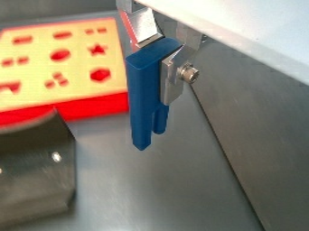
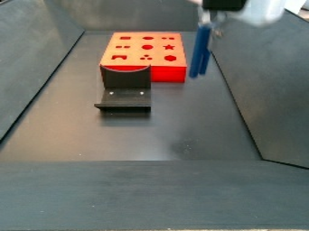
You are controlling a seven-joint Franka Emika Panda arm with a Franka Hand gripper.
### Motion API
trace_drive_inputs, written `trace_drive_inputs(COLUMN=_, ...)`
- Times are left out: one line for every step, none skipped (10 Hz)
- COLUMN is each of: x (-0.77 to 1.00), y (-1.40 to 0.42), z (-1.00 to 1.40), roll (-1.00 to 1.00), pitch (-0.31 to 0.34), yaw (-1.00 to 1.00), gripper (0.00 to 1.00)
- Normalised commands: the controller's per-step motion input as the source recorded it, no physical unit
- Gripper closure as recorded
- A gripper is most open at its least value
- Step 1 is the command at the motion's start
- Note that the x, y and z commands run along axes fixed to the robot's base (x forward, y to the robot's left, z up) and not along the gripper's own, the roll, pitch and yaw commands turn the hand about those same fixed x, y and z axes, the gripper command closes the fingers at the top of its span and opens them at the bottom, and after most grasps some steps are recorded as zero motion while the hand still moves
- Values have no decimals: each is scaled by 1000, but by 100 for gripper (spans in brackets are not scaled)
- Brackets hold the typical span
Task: Pick up the square-circle object. Move up. Rotate the square-circle object. Move to above the board. Insert the square-circle object.
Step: Rotate the square-circle object.
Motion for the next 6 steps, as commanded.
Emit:
trace_drive_inputs(x=204, y=-447, z=1000, roll=57, pitch=97, yaw=11, gripper=100)
trace_drive_inputs(x=173, y=-375, z=1000, roll=75, pitch=108, yaw=16, gripper=100)
trace_drive_inputs(x=133, y=-279, z=920, roll=87, pitch=108, yaw=17, gripper=100)
trace_drive_inputs(x=71, y=-154, z=714, roll=98, pitch=101, yaw=18, gripper=100)
trace_drive_inputs(x=50, y=-111, z=610, roll=101, pitch=97, yaw=18, gripper=100)
trace_drive_inputs(x=28, y=-58, z=406, roll=84, pitch=90, yaw=18, gripper=100)
